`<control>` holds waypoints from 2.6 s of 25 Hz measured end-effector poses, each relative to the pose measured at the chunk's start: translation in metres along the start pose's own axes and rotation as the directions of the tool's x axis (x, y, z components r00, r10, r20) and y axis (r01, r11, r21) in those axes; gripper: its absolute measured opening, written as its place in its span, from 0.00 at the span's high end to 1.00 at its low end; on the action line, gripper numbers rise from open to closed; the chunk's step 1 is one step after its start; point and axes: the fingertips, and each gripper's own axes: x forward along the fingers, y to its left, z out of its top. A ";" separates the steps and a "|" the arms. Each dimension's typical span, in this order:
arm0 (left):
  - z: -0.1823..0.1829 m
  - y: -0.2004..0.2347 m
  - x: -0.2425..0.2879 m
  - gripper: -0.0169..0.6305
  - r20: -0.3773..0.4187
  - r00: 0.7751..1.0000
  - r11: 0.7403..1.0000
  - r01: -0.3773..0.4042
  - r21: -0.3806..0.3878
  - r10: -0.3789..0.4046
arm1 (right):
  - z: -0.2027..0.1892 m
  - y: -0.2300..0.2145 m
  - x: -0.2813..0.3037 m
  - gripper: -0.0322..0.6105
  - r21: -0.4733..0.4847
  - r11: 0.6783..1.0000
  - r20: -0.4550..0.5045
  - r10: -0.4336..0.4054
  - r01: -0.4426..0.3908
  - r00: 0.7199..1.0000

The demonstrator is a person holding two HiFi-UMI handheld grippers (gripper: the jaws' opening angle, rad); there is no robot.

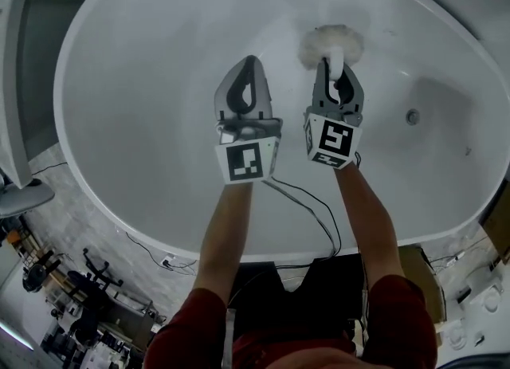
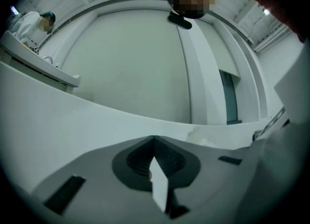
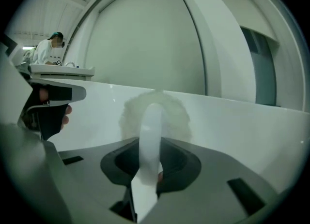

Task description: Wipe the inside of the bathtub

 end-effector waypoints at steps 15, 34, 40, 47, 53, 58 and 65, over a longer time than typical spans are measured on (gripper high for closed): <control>-0.025 0.114 0.003 0.95 -0.022 0.997 0.997 -0.077 -0.029 0.077 | -0.012 0.123 0.098 0.81 -0.046 0.992 -0.046 0.119 -0.121 0.992; -0.046 0.136 0.014 0.95 -0.052 0.995 0.995 -0.092 -0.040 0.090 | 0.012 0.152 0.177 0.81 -0.120 0.986 0.005 0.116 -0.115 0.993; -0.049 0.120 0.012 0.95 -0.054 0.996 0.996 -0.078 -0.034 0.076 | 0.005 0.135 0.175 0.81 -0.119 0.988 -0.012 0.100 -0.100 0.995; -0.048 0.078 0.021 0.95 -0.044 0.998 0.999 -0.041 -0.009 0.040 | -0.006 0.081 0.168 0.81 -0.123 0.991 -0.024 0.054 -0.056 0.998; -0.039 0.029 0.022 0.95 -0.043 0.999 1.000 0.002 -0.018 -0.003 | -0.013 0.028 0.143 0.81 -0.116 0.993 -0.030 -0.004 0.000 1.000; -0.039 0.000 0.025 0.95 -0.047 0.998 1.000 0.029 -0.005 -0.029 | -0.021 -0.011 0.131 0.81 -0.108 0.993 -0.035 -0.043 0.039 0.998; -0.039 -0.072 0.042 0.95 -0.047 0.996 0.997 0.073 0.005 -0.072 | -0.033 -0.090 0.112 0.81 -0.111 0.991 -0.039 -0.084 0.079 0.996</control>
